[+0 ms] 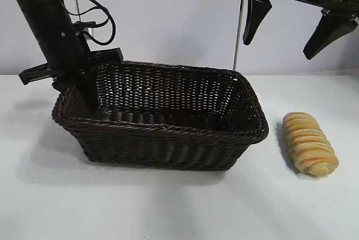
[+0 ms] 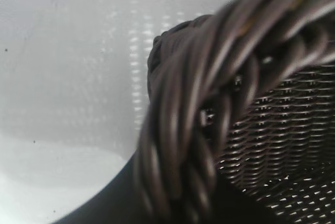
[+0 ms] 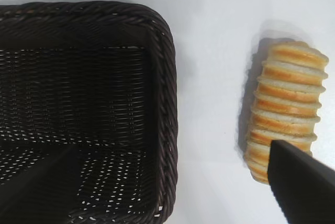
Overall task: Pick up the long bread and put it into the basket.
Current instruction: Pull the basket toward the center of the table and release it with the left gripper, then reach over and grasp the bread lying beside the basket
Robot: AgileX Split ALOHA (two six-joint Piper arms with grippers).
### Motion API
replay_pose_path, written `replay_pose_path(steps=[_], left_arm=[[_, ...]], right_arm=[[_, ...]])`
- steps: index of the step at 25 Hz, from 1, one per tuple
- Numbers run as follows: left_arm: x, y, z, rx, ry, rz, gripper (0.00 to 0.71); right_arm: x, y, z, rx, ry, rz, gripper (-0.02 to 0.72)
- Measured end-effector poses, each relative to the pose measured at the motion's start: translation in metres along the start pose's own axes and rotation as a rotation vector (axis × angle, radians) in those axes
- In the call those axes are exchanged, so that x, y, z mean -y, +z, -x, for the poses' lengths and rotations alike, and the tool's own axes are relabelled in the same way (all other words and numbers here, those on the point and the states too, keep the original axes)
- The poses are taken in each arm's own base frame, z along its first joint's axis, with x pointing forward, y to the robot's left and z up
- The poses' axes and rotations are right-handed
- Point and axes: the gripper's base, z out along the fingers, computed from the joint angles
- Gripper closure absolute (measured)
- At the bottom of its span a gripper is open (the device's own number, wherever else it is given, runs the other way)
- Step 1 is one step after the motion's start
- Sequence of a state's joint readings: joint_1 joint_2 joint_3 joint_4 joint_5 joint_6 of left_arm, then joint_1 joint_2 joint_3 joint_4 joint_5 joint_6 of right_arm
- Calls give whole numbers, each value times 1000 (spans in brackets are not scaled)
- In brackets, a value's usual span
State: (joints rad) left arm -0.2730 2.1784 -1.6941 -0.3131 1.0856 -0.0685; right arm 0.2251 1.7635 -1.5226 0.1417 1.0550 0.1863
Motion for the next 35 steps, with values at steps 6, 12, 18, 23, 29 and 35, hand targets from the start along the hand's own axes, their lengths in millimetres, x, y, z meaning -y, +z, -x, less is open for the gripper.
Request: replay_pose_path(steps=[6, 12, 18, 23, 29, 35], left_arm=[[6, -26, -5, 26, 5, -5, 28], [17, -83, -25, 89, 31, -7, 17], [15, -116, -62, 130, 30, 26, 16], [18, -145, -82, 194, 23, 17, 16], [20, -154, -86, 214, 14, 13, 16], [20, -154, -86, 214, 14, 13, 16]], right_arm=[[0, 0, 0, 0, 0, 0, 8], [0, 0, 0, -2, 0, 0, 8], [0, 0, -2, -19, 0, -4, 8], [0, 0, -2, -20, 0, -4, 8], [0, 0, -3, -28, 0, -5, 8], [1, 0, -3, -32, 0, -6, 8]])
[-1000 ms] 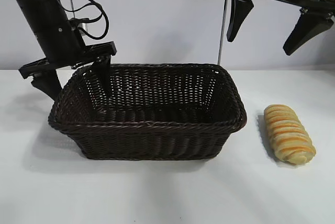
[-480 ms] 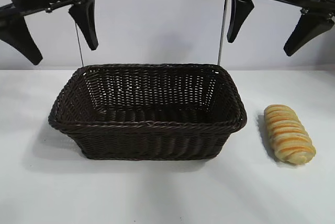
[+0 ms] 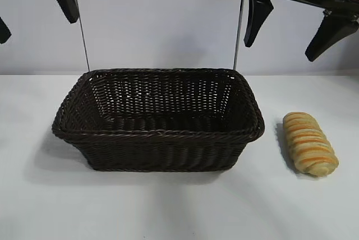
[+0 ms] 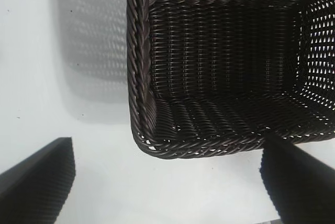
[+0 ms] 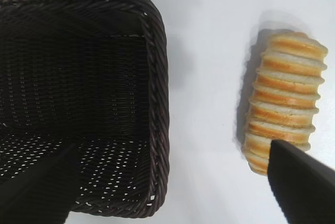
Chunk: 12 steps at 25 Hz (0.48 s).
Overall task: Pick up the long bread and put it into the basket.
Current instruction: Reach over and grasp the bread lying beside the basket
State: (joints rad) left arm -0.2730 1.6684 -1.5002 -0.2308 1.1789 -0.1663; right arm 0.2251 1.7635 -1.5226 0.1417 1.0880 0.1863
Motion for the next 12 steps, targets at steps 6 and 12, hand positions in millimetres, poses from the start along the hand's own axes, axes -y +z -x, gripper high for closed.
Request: replay_pose_path(steps=[6, 12], left_arm=[[0, 1, -1, -1, -27, -6, 16], [2, 23, -8, -7, -123, -60, 16]], right_arm=[[0, 0, -1, -6, 0, -1, 8], [0, 0, -1, -10, 0, -2, 8]])
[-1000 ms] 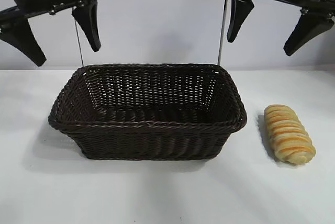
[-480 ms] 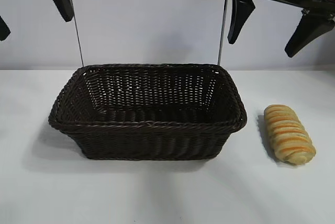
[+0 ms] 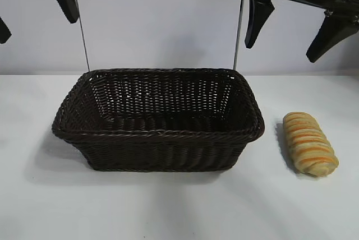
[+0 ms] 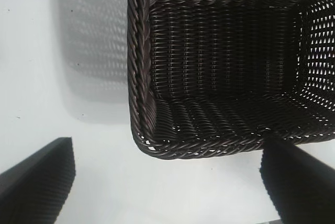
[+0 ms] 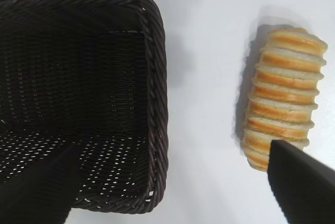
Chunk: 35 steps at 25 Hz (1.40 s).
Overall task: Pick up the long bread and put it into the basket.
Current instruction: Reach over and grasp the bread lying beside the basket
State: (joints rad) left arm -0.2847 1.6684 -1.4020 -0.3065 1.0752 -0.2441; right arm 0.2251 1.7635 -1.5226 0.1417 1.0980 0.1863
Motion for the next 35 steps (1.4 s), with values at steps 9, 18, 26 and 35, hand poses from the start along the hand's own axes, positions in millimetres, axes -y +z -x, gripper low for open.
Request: replay_pose_path(steps=[9, 18, 26, 35], left_arm=[[3, 4, 0, 19, -48, -54, 16], [5, 4, 0, 13, -64, -78, 16], [6, 4, 0, 10, -72, -90, 16], [6, 4, -2, -5, -64, -86, 16]], right_arm=[[0, 0, 0, -1, 0, 0, 8], [0, 0, 0, -1, 0, 0, 8], [0, 0, 0, -2, 0, 0, 8], [0, 0, 0, -2, 0, 0, 8]])
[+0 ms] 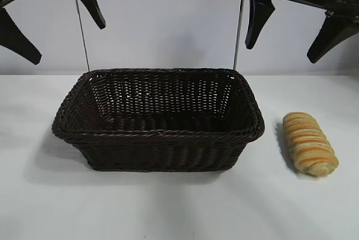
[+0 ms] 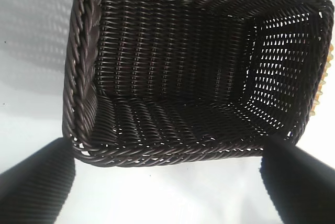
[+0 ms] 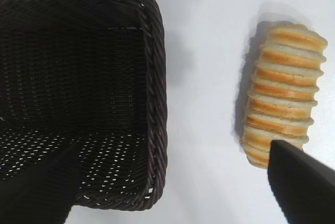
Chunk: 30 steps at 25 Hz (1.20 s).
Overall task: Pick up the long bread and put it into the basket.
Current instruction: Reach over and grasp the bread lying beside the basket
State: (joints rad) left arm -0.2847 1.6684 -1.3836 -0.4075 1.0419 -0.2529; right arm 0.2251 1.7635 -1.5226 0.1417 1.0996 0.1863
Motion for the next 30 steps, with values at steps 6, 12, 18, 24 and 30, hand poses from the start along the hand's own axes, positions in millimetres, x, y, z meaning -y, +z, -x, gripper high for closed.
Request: replay_pose_path(steps=[6, 12, 18, 24, 30], left_arm=[[0, 0, 0, -2, 1, 1, 16], [0, 0, 0, -2, 1, 1, 16], [0, 0, 0, -2, 1, 1, 16], [0, 0, 0, -2, 1, 1, 16], [0, 0, 0, -2, 1, 1, 16]], right_arm=[[9, 0, 2, 17, -32, -89, 8], [37, -4, 8, 36, 8, -172, 8], [77, -2, 8, 27, 83, -217, 8], [87, 44, -17, 29, 77, -203, 8], [92, 76, -38, 78, 95, -169, 36]])
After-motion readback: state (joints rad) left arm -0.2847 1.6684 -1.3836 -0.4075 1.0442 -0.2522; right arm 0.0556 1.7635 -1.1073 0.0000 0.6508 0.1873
